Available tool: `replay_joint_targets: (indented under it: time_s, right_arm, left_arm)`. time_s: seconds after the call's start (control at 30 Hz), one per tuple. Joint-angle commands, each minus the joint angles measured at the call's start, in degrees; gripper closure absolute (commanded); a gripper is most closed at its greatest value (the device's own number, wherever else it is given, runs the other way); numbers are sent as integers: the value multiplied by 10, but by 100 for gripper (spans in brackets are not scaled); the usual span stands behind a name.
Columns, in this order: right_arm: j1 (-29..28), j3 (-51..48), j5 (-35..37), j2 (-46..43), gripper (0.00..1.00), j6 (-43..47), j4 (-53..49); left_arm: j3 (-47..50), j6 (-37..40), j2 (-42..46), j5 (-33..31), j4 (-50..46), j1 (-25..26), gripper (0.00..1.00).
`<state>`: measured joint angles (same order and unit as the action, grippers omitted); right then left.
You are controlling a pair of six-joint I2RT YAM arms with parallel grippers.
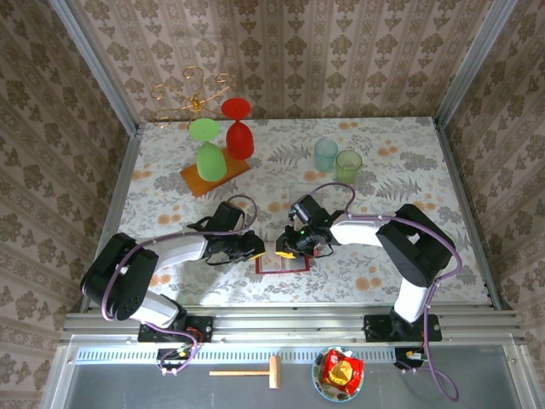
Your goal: Take the credit cards out of the card holder
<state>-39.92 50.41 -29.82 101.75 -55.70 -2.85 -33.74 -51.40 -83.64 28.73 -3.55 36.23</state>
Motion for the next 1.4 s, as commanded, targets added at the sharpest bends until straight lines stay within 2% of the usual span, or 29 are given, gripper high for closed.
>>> replay_joint_targets:
  time_s: [0.0,0.67,1.37]
  right_arm:
    - [-3,-7,3,6,79,1,-17]
    - [-2,16,52,-16,79,34,-77]
    - [3,19,57,-40,80,41,-86]
  left_arm:
    - [5,6,-5,5,0,-2,83]
    - [9,8,-5,2,-3,-2,82]
    - [2,7,14,1,-13,-4,83]
